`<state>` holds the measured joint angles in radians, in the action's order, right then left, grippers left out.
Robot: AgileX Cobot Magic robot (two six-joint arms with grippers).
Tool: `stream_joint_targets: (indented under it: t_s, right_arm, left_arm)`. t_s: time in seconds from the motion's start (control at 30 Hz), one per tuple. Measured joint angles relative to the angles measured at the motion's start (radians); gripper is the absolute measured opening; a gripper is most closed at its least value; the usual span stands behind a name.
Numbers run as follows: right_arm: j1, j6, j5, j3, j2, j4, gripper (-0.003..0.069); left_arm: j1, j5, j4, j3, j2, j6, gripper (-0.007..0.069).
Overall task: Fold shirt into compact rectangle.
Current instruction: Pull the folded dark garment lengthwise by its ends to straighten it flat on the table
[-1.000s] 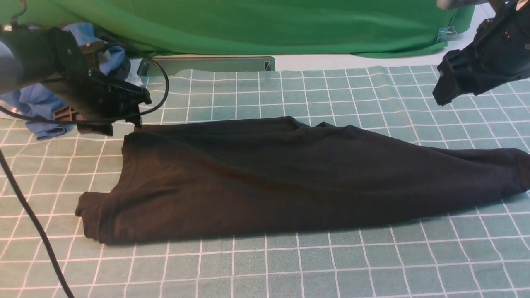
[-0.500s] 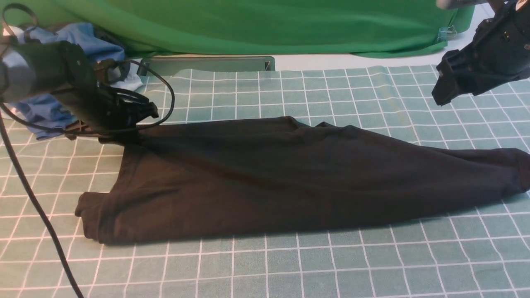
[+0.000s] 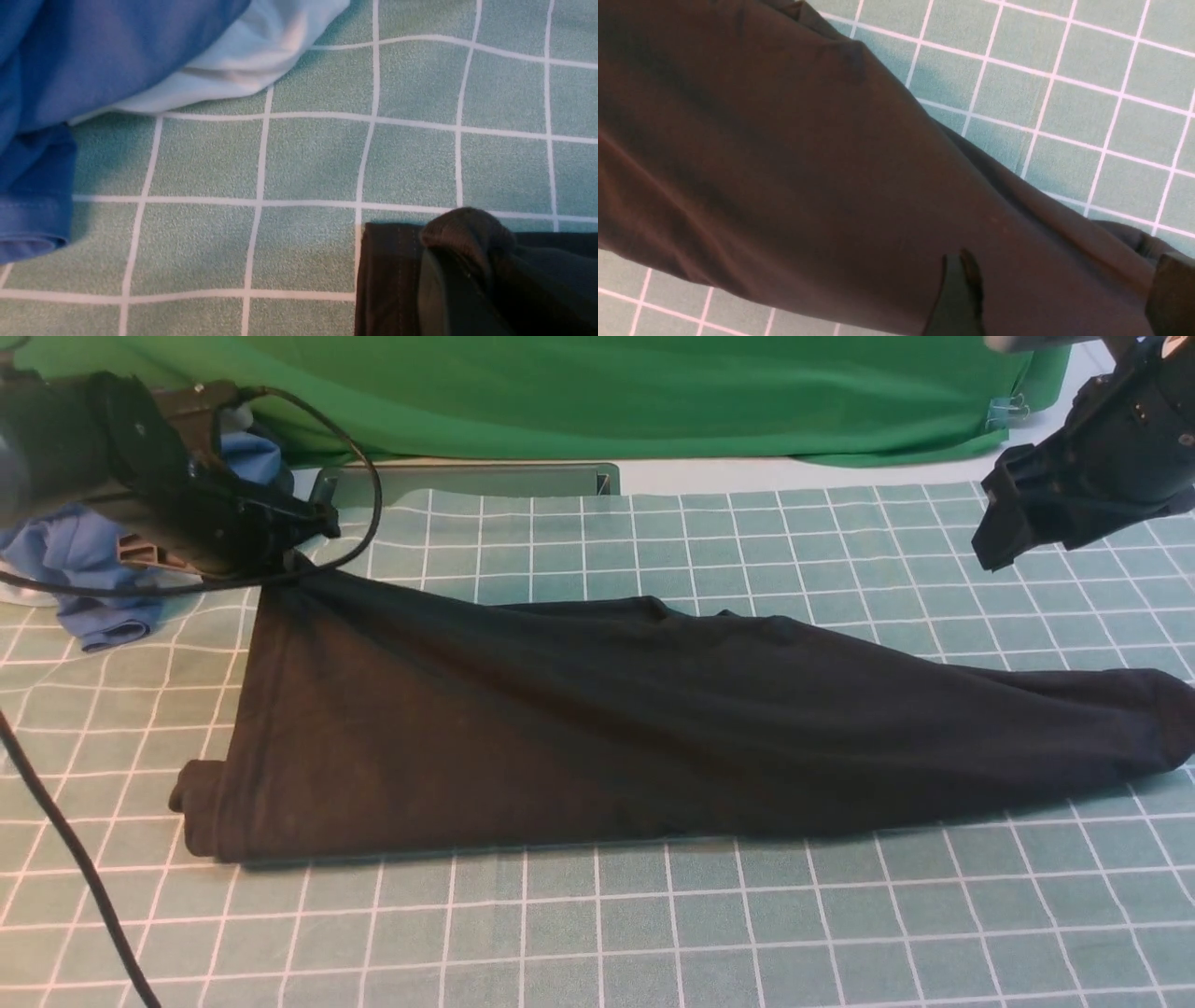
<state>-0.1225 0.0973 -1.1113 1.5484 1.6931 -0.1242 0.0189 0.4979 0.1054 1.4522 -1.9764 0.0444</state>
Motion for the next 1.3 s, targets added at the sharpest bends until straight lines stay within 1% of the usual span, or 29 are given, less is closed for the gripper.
stream_joint_targets:
  t_s: [0.17, 0.27, 0.4, 0.53, 0.7, 0.73, 0.77, 0.83, 0.87, 0.9, 1.03, 1.17, 1.3]
  right_arm:
    - [0.000, 0.004, 0.002, 0.000, 0.000, 0.000, 0.0525]
    - [0.000, 0.062, 0.003, 0.005, 0.000, 0.000, 0.0525]
    - [-0.005, 0.083, 0.014, 0.033, 0.000, -0.016, 0.0525]
    - [-0.059, 0.165, 0.059, 0.089, 0.030, -0.019, 0.0525]
    - [-0.166, 0.284, 0.111, 0.223, 0.185, -0.023, 0.0525]
    - [-0.188, 0.327, 0.122, 0.265, 0.245, -0.023, 0.0525]
    - [-0.192, 0.337, 0.123, 0.272, 0.245, -0.023, 0.0525]
    - [-0.231, 0.446, 0.140, 0.353, 0.356, -0.021, 0.0525]
    - [-0.234, 0.452, 0.140, 0.358, 0.356, -0.021, 0.0525]
    - [-0.259, 0.504, 0.150, 0.399, 0.416, -0.017, 0.0525]
    - [-0.293, 0.558, 0.182, 0.430, 0.505, 0.001, 0.0525]
    - [-0.300, 0.575, 0.226, 0.431, 0.572, 0.014, 0.0525]
    - [-0.308, 0.578, 0.223, 0.431, 0.593, 0.020, 0.0525]
  left_arm:
    - [0.000, 0.009, -0.005, 0.000, -0.047, 0.000, 0.0018]
    - [0.000, 0.018, -0.007, 0.000, -0.063, -0.011, 0.0019]
    - [0.000, -0.020, -0.008, 0.000, -0.063, -0.044, 0.0034]
    - [0.000, -0.037, -0.004, 0.000, -0.063, -0.051, 0.0062]
    - [0.000, -0.041, -0.004, 0.000, -0.063, -0.056, 0.0075]
    - [0.000, -0.041, -0.004, 0.000, -0.063, -0.056, 0.0075]
    - [0.000, -0.041, -0.004, 0.000, -0.063, -0.056, 0.0075]
    - [0.000, -0.036, -0.004, 0.000, -0.063, -0.059, 0.0075]
    - [0.000, -0.035, -0.004, 0.000, -0.063, -0.059, 0.0075]
    - [0.000, -0.031, -0.004, 0.000, -0.063, -0.061, 0.0075]
    - [0.000, -0.011, 0.003, 0.000, -0.066, -0.062, 0.0078]
    - [0.000, -0.004, 0.015, 0.000, -0.071, -0.062, 0.0088]
    - [0.000, -0.003, 0.016, 0.000, -0.071, -0.062, 0.0089]
